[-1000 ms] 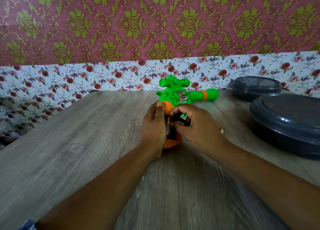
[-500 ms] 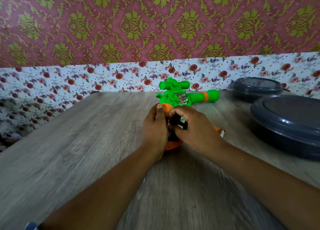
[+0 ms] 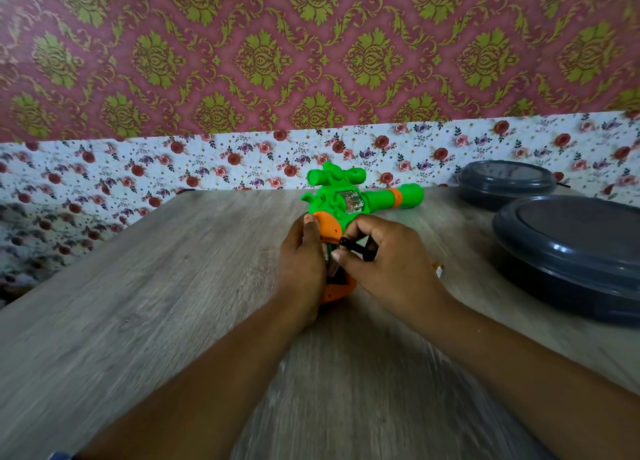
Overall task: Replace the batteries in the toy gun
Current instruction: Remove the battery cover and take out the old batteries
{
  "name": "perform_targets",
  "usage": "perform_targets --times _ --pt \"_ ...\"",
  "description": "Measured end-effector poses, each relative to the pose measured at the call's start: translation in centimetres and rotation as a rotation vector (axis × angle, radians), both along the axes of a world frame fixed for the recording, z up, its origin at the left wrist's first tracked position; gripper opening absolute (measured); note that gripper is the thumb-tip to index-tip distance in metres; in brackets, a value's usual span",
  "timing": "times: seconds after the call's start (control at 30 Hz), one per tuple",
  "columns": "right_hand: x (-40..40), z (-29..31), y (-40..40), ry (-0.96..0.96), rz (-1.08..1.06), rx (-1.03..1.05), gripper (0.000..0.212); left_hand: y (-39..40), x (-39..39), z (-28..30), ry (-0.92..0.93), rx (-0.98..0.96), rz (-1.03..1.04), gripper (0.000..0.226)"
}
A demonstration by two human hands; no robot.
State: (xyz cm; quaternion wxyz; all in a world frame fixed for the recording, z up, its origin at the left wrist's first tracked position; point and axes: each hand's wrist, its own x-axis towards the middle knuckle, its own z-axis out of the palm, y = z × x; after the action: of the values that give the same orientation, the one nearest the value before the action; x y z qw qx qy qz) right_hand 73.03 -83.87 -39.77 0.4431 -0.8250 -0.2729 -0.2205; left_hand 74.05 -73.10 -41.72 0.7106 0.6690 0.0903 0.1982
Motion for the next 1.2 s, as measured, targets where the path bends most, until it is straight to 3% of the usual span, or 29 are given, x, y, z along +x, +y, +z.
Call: perform_targets --times 0.13,0.27,0.43,0.77,0.9,0.97,1.07,1.2 --pt "1.1 1.7 -1.5 0.133 -0.036 0.05 0.009 0.1 0.3 -0.3 0.001 -0.04 0.002 0.029" --pt "2.3 3.8 -5.4 0.44 -0.098 0.062 0.009 0.2 0.2 -0.2 0.039 -0.098 -0.035 0.034" --pt "2.6 4.5 -8.4 0.68 -0.293 -0.279 0.016 0.3 0.4 -0.4 0.045 -0.094 -0.046 0.037" --pt "3.6 3.3 -9.0 0.603 -0.477 -0.551 0.022 0.4 0.6 -0.7 0.033 -0.111 -0.055 0.042" --pt "4.2 2.7 -8.9 0.48 -0.536 -0.712 0.029 0.5 0.5 -0.7 0.027 -0.092 -0.058 0.041" --pt "4.2 2.8 -8.7 0.362 -0.533 -0.69 0.033 0.5 0.5 -0.7 0.023 -0.098 -0.059 0.041" --pt "3.5 3.0 -7.5 0.125 -0.387 -0.507 0.028 0.4 0.4 -0.5 0.029 -0.095 -0.069 0.033" --pt "1.4 2.4 -3.7 0.1 -0.013 -0.325 0.019 0.2 0.4 -0.3 0.005 -0.072 -0.03 0.03"
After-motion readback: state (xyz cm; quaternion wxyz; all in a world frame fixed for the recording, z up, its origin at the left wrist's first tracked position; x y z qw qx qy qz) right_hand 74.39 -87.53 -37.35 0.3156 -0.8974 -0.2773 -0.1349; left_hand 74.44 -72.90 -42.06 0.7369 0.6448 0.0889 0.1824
